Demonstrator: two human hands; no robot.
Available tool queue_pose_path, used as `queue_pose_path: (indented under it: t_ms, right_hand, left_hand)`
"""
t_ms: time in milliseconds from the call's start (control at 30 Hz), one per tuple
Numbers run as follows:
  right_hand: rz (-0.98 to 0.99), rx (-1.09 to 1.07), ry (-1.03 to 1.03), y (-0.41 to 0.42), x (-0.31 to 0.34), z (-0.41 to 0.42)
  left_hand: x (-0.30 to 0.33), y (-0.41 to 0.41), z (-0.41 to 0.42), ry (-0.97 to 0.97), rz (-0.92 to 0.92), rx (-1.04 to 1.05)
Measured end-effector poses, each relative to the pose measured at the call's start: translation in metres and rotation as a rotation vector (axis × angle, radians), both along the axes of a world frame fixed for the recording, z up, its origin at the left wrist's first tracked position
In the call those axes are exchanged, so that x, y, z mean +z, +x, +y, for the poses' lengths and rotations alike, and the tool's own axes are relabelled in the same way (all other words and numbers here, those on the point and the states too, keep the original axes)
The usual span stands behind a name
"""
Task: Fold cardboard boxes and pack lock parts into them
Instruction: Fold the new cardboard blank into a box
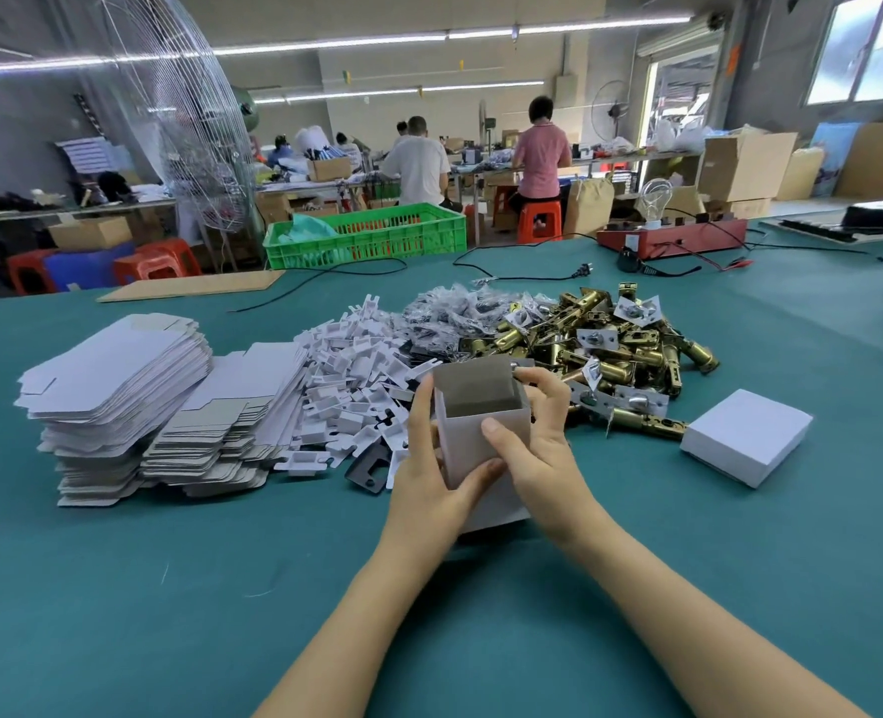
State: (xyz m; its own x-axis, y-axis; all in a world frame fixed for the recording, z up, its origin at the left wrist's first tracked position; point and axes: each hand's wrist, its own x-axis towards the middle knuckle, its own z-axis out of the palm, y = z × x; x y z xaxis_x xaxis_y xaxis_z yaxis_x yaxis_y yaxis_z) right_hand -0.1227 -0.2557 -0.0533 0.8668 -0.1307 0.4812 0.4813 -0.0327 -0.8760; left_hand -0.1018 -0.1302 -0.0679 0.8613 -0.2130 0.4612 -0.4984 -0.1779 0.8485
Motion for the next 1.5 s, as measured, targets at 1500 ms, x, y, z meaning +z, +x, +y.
queue_pose_path:
  t_ms: [1500]
  right_hand:
    - [0.458,-0.5,-1.725,0.088,0.052,-0.093]
  left_hand:
    - [0.01,0.012,0.008,-0.075,0.029,-0.025]
